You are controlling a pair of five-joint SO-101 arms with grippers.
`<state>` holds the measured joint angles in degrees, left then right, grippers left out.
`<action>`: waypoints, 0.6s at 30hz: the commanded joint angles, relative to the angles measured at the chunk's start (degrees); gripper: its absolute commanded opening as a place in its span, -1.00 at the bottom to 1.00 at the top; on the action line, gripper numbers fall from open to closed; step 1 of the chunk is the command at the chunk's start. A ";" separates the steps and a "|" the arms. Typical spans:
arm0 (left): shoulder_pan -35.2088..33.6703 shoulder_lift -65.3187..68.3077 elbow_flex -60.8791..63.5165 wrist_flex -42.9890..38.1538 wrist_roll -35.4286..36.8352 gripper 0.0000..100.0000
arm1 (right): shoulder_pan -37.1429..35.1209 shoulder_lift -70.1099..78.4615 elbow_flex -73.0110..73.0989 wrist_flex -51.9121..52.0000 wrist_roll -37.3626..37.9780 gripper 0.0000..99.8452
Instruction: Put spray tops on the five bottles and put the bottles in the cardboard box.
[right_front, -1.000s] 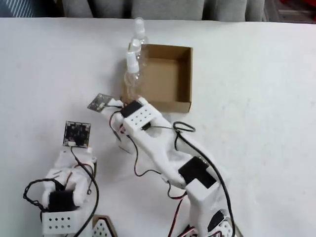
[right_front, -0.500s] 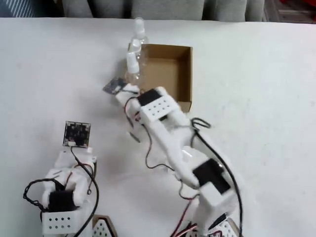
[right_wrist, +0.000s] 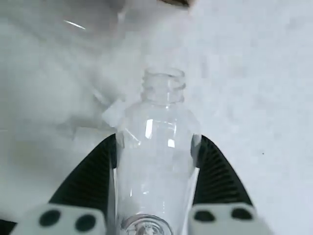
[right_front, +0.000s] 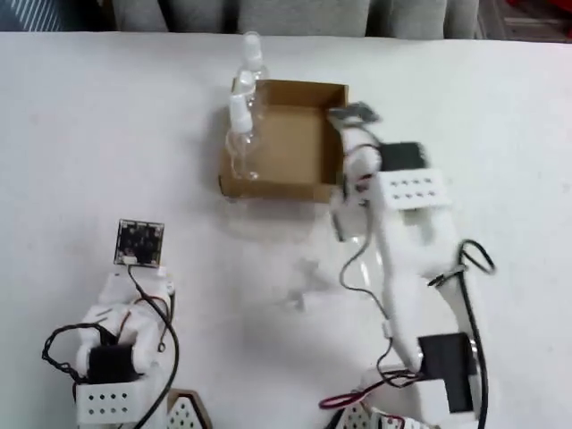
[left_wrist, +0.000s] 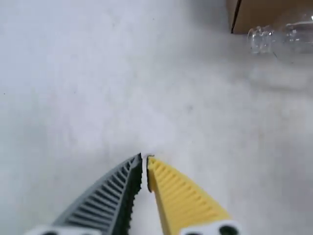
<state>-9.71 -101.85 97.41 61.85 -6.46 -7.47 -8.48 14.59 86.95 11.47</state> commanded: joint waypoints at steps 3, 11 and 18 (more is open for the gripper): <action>-0.48 -1.10 -0.26 -1.41 -0.70 -0.95 | 13.05 -7.25 9.58 -7.52 -0.79 -0.97; -0.48 -1.10 -0.26 -1.32 -0.70 -0.95 | 28.44 -8.75 26.55 -23.25 -0.53 -0.96; -0.31 -1.10 -0.26 -1.32 -2.20 -0.95 | 37.14 -8.48 32.26 -29.93 -0.53 -0.96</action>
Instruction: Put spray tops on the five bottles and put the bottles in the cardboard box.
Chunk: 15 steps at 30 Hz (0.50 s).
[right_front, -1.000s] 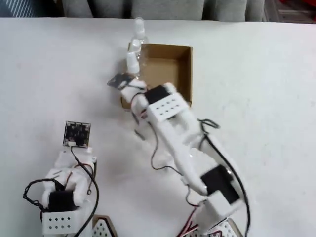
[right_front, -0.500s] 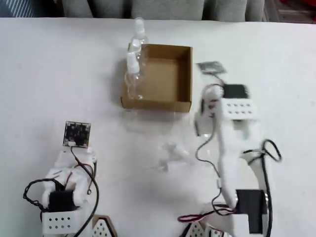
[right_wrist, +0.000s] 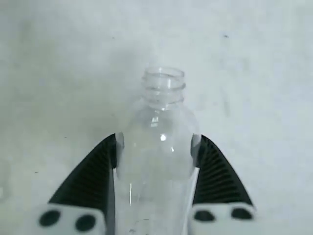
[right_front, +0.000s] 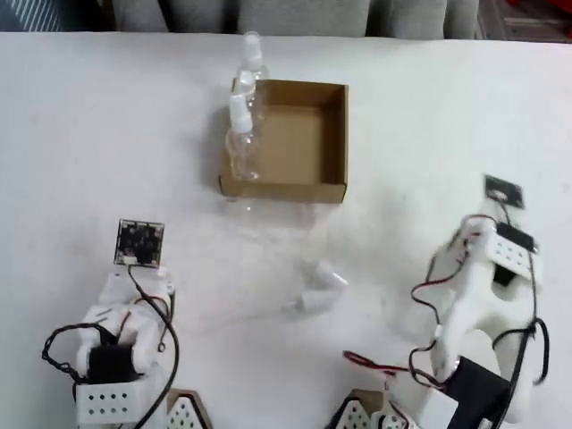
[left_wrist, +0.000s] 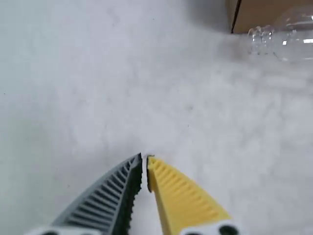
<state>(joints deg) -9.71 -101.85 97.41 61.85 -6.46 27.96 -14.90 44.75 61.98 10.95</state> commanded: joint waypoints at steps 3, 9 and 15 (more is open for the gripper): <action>-0.22 -1.10 -0.26 -1.32 -6.07 -0.95 | 1.89 -2.24 5.36 -11.30 0.09 -0.97; -0.13 -1.19 -0.26 -1.23 -6.51 -0.95 | 0.92 -2.07 6.24 -12.00 4.75 -0.97; -0.13 -1.27 -0.26 -1.32 -6.59 -0.94 | -0.75 -2.07 8.09 -14.99 6.15 -0.97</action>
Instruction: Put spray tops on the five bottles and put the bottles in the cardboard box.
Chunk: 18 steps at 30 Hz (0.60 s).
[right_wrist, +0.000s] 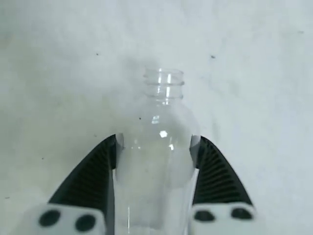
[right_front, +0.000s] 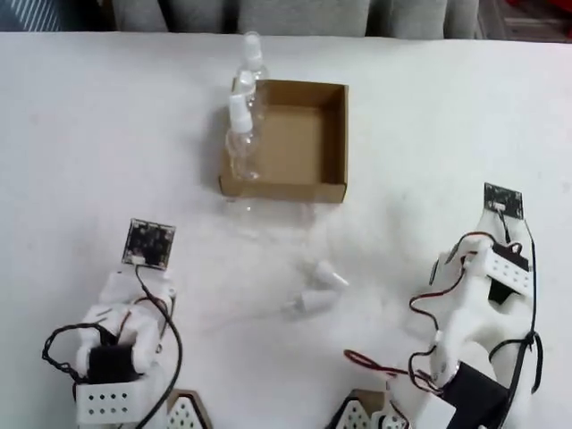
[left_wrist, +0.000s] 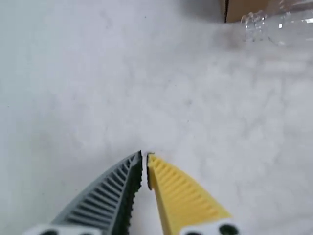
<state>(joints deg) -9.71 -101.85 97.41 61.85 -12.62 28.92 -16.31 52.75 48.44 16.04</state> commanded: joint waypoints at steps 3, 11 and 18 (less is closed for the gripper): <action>-0.22 -1.27 -0.26 -1.32 -0.44 -0.94 | -1.98 -0.66 0.09 -1.63 1.67 -0.97; -0.57 -1.36 -0.26 -3.34 -0.62 -0.94 | -1.98 -0.57 0.18 -1.71 1.76 -0.97; -0.13 -1.36 -0.26 -2.99 -7.82 -0.94 | -3.82 -0.57 0.70 -1.71 1.85 -0.97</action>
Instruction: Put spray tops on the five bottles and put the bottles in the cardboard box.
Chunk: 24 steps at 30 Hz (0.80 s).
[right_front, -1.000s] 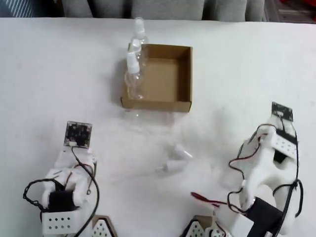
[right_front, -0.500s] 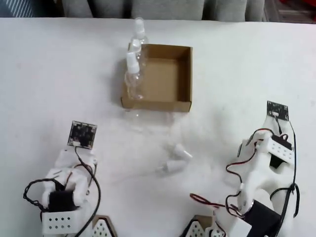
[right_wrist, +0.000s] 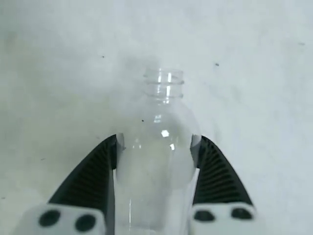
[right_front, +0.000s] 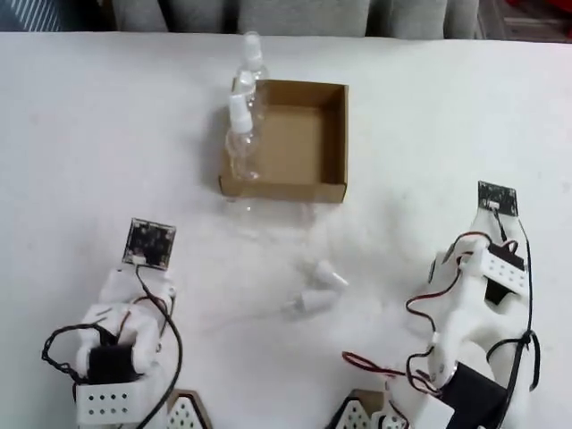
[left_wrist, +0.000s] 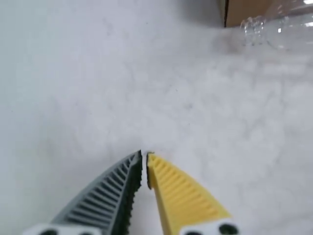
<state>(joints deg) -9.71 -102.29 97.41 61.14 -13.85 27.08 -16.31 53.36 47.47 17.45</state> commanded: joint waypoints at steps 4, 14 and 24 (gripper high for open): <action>2.68 -0.75 -0.26 -2.20 -12.13 -0.94 | -1.80 -0.57 0.26 -1.80 0.44 -0.97; 15.25 -0.57 -9.67 8.00 -15.82 -0.94 | -1.63 -0.57 0.35 -1.71 0.44 -0.97; 25.19 5.93 -23.47 15.21 -22.68 -0.94 | -1.63 -0.57 0.35 -1.80 0.44 -0.97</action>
<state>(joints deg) 10.24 -102.29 80.70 74.42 -33.80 26.81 -16.31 53.45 46.68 17.54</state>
